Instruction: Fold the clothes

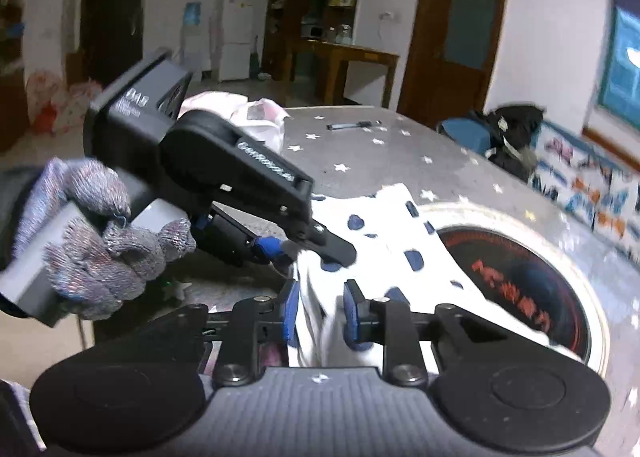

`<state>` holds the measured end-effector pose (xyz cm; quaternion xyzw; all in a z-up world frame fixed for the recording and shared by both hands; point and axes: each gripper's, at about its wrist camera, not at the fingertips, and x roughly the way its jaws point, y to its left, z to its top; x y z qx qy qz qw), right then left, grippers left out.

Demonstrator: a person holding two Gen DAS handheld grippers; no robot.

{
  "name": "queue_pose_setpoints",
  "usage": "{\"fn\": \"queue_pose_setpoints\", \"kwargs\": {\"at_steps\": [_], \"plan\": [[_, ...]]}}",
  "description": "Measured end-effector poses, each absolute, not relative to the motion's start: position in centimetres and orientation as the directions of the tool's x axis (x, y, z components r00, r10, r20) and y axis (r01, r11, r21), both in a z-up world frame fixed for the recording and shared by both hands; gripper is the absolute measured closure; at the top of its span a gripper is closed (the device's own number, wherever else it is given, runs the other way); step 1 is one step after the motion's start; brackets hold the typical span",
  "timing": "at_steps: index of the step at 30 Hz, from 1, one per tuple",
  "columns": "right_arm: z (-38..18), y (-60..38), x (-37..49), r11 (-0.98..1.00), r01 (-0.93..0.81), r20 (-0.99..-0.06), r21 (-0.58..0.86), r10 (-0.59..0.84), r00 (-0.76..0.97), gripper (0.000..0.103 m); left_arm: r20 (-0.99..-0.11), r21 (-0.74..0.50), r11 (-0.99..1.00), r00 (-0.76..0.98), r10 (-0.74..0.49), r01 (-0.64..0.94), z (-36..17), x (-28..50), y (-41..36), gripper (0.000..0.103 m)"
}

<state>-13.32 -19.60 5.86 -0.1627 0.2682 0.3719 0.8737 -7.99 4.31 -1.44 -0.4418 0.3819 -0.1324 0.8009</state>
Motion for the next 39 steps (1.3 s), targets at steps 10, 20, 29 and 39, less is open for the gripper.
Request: {"fn": "queue_pose_setpoints", "kwargs": {"at_steps": [10,20,29,39], "plan": [[5.7,-28.6,-10.8,0.860,-0.509,-0.599,0.036,0.426,0.678,0.071,-0.505,-0.781,0.617,0.679,-0.533,-0.097,-1.0,-8.3,3.9,0.068],[2.1,-33.1,-6.9,0.931,-0.352,-0.662,0.095,0.323,0.676,0.071,-0.514,-0.769,0.633,0.680,-0.523,-0.094,-0.8,-7.7,3.3,0.068],[1.8,-34.9,-5.2,0.944,-0.261,-0.634,0.200,0.328,0.700,0.070,-0.517,-0.757,0.649,0.681,-0.519,-0.081,-0.6,-7.6,3.2,0.068],[1.4,-35.4,-5.3,0.931,-0.223,-0.602,0.288,0.357,0.715,0.098,-0.532,-0.728,0.682,0.680,-0.505,-0.063,0.1,-7.4,2.8,0.068]]}}
